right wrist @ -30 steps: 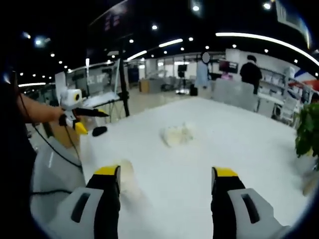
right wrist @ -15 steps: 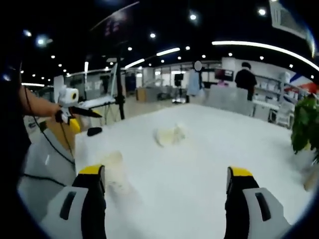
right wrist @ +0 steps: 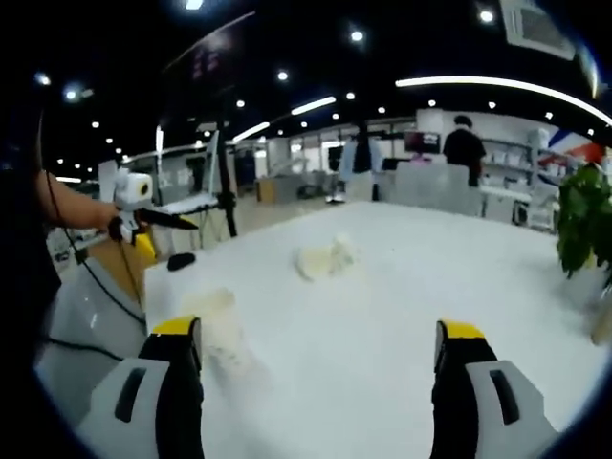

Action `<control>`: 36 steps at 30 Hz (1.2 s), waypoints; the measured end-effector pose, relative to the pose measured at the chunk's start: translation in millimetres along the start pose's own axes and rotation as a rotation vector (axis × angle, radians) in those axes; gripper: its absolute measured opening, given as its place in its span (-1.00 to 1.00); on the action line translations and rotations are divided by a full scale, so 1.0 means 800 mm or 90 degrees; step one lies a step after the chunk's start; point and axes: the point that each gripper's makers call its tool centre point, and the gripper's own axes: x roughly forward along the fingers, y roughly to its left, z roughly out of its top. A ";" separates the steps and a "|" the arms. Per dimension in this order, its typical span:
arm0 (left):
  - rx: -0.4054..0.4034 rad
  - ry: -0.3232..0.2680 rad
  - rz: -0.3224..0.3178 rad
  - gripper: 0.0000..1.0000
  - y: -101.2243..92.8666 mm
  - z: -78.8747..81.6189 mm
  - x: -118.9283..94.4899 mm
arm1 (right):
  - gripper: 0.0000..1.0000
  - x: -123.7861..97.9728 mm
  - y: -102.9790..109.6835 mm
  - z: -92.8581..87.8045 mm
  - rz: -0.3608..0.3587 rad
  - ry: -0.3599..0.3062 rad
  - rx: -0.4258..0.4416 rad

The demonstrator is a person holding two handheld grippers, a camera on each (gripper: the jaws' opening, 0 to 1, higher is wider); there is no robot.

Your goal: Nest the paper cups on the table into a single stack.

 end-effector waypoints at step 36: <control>0.307 0.121 -0.152 0.97 0.058 0.110 0.118 | 0.98 0.010 -0.003 -0.007 0.005 0.008 0.008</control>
